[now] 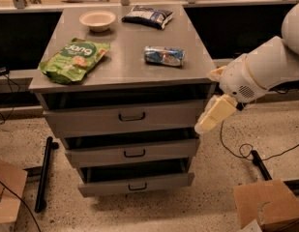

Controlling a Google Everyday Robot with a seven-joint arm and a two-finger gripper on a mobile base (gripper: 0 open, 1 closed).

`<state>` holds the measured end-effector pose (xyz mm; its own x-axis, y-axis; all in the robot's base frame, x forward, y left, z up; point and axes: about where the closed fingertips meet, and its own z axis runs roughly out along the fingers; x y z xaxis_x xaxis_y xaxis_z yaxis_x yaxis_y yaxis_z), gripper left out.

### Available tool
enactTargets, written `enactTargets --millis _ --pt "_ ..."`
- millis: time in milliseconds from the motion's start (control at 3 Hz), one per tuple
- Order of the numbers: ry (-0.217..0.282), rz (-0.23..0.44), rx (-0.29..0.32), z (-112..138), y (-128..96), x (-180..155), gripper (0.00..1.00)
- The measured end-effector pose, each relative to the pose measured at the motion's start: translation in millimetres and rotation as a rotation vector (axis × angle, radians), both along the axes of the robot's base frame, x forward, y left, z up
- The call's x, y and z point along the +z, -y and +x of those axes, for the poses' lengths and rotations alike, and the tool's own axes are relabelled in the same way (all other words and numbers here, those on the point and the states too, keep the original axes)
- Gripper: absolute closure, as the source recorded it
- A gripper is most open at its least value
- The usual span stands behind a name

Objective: Open top drawer

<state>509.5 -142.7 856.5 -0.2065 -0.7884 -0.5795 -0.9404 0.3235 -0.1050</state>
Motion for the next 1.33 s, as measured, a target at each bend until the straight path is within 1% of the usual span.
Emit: enactTargets --millis 333,667,1000,1333 --pt "-0.047 0.049 0.004 3 -5 -22 0.00" --pt "-0.079 0.071 0.028 11 -16 -60 0.00" --pt "-0.090 0.095 0.028 27 -23 -94 0.00" --pt "-0.079 0.108 0.024 54 -28 -120 0.00"
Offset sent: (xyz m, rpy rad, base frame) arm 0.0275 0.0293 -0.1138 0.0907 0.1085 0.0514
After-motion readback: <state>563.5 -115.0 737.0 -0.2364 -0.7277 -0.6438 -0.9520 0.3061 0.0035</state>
